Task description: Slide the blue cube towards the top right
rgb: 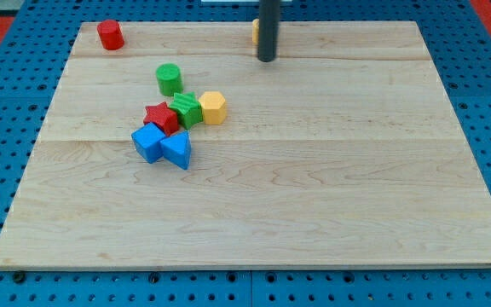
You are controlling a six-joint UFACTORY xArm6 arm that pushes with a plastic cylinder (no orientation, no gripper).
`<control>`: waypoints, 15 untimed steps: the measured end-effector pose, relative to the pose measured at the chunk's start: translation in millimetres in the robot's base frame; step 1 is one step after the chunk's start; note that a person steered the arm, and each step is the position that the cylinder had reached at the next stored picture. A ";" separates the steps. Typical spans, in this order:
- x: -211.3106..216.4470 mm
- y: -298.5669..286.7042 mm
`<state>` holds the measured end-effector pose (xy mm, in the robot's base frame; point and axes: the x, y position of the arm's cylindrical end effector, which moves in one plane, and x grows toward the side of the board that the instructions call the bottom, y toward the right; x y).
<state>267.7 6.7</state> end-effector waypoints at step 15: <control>186.1 99.1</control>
<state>453.8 105.8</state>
